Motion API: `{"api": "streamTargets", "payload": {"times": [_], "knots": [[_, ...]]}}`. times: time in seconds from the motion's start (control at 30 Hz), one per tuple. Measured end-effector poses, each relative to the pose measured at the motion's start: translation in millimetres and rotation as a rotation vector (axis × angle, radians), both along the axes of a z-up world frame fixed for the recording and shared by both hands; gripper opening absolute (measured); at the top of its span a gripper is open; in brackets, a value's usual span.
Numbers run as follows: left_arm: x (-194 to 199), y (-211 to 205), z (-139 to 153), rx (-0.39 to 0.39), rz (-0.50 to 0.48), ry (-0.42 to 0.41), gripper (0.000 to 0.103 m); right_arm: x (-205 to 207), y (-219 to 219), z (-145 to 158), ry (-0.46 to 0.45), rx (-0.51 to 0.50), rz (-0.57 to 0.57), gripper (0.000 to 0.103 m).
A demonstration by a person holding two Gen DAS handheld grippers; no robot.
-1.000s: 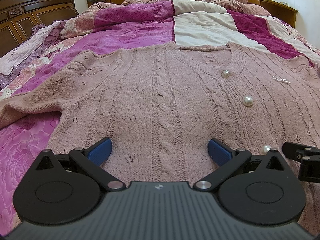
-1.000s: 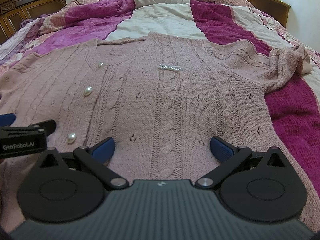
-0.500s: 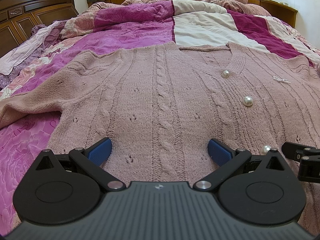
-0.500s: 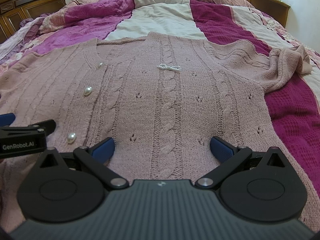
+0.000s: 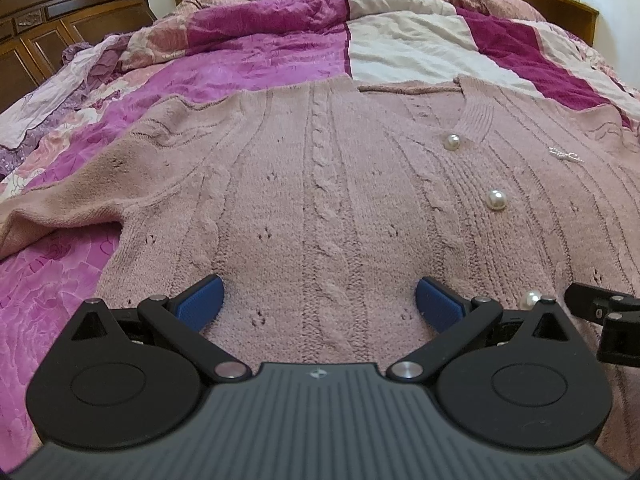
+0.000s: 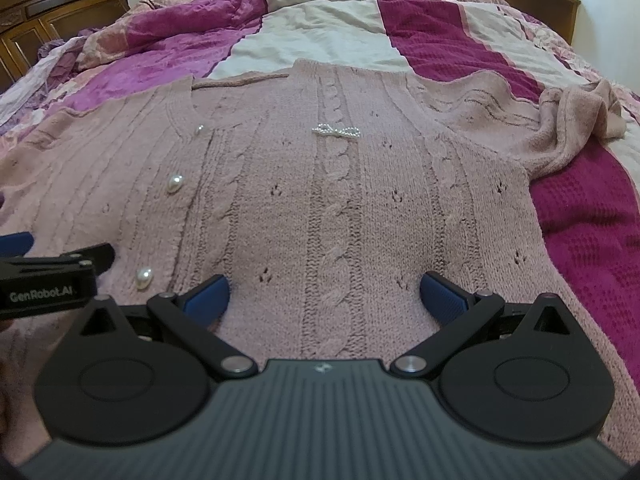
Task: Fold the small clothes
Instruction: 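Move the right gripper to a cardigan sleeve and close on its cuff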
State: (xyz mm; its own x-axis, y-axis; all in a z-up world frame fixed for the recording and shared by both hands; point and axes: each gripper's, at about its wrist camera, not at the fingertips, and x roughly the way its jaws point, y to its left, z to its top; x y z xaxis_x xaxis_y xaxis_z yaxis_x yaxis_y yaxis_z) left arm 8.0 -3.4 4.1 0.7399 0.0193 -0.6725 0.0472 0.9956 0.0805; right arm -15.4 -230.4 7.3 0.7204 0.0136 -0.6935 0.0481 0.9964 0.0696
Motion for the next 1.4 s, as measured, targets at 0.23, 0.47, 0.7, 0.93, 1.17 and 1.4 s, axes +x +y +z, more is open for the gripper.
{"api": "streamTargets", "payload": {"times": [0.23,0.47,0.7,0.93,1.17,1.4], "knots": [[-2.7,-1.7,4.5,0.007,-0.001,0.010,0.103,2.1,-4.1,1.2,0.008,0.026,0.003,0.103],[-4.5,0.0,17.2,-0.019,0.003,0.049,0.103,0.7,-20.2,12.1,0.017,0.132,0.018,0.103],[-7.6,-3.7,50.9,-0.026,-0.013,0.022,0.103,-0.5,-58.1,47.1,-0.029,0.302,0.062,0.103],[0.3,-0.7,72.6,-0.111,0.017,0.037,0.103,16.7,-112.1,69.3,-0.085,0.259,-0.005,0.103],[9.1,-4.6,66.7,-0.090,0.048,0.067,0.103,49.9,-175.4,65.1,-0.066,0.223,-0.141,0.103],[24.0,-9.4,52.3,-0.071,0.061,0.106,0.103,82.0,-242.7,60.5,-0.081,0.166,-0.287,0.103]]}}
